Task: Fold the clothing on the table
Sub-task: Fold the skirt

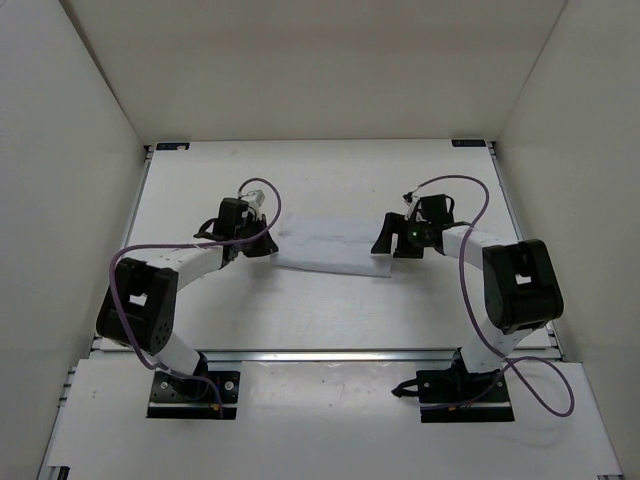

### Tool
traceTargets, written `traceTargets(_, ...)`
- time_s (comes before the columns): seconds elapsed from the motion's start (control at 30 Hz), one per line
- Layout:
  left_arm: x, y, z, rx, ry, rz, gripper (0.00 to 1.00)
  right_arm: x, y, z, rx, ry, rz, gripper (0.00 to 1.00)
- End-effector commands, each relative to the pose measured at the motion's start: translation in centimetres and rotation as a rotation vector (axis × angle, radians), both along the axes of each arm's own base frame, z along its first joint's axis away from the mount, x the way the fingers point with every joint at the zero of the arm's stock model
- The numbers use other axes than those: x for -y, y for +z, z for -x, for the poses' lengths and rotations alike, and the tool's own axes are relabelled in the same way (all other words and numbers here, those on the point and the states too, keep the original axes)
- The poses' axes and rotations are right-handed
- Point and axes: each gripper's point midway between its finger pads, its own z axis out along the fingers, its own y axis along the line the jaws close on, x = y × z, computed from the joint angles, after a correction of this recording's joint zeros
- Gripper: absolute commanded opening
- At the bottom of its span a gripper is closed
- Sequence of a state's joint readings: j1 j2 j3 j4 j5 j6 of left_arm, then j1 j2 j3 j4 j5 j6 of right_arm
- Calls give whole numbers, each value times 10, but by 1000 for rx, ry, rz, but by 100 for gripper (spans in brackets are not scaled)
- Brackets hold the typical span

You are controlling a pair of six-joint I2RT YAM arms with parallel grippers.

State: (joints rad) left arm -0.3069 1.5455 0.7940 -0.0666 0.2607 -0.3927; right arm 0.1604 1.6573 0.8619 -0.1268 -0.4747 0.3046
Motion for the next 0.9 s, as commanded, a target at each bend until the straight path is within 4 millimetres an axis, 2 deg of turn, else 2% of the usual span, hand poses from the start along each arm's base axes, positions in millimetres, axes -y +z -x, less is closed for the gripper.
traceTargets(0.0, 14, 25, -21, 92, -26, 3, 0, 2, -11, -4, -43, -34, 43, 72)
traceTargets(0.23, 18, 21, -39, 101, -15, -45, 0, 1, -26, -3, -114, -71, 87, 56)
traceTargets(0.3, 17, 8, -39, 74, -22, -79, 0, -2, -33, 5, -148, -65, 113, 52)
traceTargets(0.33, 18, 10, -42, 77, -18, -85, 0, -4, -33, 2, -143, -70, 118, 51)
traceTargets(0.37, 17, 1, -42, 65, -23, -99, 0, -1, -40, 6, -163, -68, 137, 48)
traceTargets(0.5, 20, -11, -40, 40, -22, -116, 0, -8, -48, 8, -194, -54, 162, 40)
traceTargets(0.7, 7, -29, -39, 3, 16, -170, 0, -8, -51, 1, -201, -69, 174, 14)
traceTargets(0.73, 7, -36, -35, -22, 9, -175, 0, -6, -53, 4, -212, -60, 178, 4)
traceTargets(0.77, 5, -33, -39, -14, 17, -178, 0, -7, -51, 0, -203, -59, 182, 1)
traceTargets(0.87, 3, -50, -32, -67, 17, -189, 0, 1, -45, -5, -186, -76, 207, 0)
